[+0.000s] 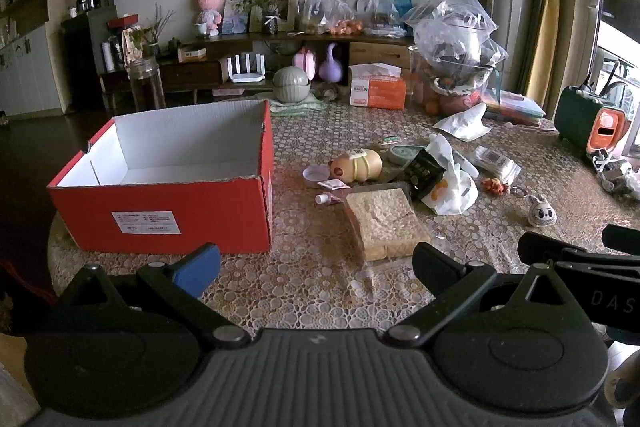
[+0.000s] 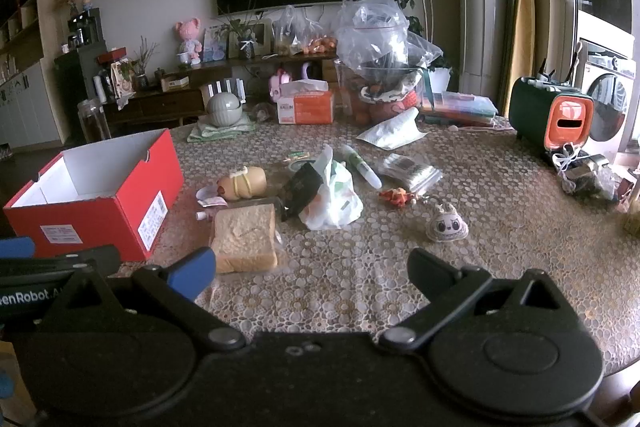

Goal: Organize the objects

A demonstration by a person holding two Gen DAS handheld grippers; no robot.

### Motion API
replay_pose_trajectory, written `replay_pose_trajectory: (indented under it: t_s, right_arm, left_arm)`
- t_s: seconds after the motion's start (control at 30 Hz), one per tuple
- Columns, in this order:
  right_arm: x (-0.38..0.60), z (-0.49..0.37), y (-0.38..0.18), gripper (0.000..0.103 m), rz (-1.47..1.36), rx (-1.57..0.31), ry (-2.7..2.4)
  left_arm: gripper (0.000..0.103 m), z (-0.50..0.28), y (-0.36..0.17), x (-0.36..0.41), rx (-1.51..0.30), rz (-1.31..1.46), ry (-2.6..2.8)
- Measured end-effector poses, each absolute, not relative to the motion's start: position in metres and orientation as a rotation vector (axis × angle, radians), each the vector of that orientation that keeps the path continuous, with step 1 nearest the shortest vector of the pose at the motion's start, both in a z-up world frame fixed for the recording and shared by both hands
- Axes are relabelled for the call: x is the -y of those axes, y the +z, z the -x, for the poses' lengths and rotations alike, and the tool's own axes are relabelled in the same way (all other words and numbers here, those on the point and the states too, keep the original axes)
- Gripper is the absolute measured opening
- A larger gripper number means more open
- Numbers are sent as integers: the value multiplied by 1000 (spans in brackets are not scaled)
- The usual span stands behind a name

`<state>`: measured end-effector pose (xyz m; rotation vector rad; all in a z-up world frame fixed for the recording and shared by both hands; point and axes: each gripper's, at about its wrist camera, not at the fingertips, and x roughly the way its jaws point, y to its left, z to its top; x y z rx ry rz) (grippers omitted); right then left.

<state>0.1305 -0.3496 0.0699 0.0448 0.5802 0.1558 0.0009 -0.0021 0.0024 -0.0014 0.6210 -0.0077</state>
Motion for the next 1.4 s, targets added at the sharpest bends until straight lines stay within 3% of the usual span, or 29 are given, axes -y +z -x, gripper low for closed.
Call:
replay_pose_trajectory:
  t_s: [0.67,0.93,1.4]
  right_arm:
    - [385,-189,58,100,21,-603,138]
    - [420,-239,24,100,139,-643,82]
    - [439,-295,-31,92,168,-756,55]
  left_arm:
    - [103,-66,-19,40,-633,-143,-91]
    - [103,-120,-50,67,-697,-154,-102]
    - [103,-190,-95,82,-876,-114,-64]
